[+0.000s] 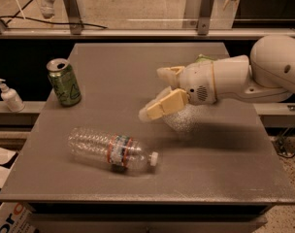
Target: Knock green can over
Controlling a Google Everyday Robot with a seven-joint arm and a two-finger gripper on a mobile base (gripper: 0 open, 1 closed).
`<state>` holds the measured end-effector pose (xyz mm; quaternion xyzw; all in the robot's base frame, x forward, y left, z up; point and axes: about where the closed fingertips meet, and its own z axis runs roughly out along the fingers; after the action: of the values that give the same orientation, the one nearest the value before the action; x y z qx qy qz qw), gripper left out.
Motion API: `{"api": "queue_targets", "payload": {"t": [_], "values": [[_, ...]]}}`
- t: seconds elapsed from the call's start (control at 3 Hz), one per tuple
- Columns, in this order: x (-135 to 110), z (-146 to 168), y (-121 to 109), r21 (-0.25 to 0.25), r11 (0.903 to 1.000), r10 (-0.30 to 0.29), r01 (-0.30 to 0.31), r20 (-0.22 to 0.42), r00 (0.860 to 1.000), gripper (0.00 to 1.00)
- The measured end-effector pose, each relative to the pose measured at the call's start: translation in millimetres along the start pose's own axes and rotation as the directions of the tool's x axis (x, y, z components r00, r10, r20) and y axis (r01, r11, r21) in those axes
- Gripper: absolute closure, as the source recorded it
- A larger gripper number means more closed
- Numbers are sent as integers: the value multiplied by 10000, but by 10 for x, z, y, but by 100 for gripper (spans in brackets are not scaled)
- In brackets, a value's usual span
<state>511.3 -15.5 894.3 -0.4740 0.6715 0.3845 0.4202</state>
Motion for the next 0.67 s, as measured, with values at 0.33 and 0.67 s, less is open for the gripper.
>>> {"api": "queue_targets", "payload": {"t": [0.33, 0.67], "values": [[-101, 281, -248, 487, 9988, -101, 62, 805, 9967, 0], [-388, 885, -418, 1111, 9929, -592, 421, 1559, 9860, 0]]}}
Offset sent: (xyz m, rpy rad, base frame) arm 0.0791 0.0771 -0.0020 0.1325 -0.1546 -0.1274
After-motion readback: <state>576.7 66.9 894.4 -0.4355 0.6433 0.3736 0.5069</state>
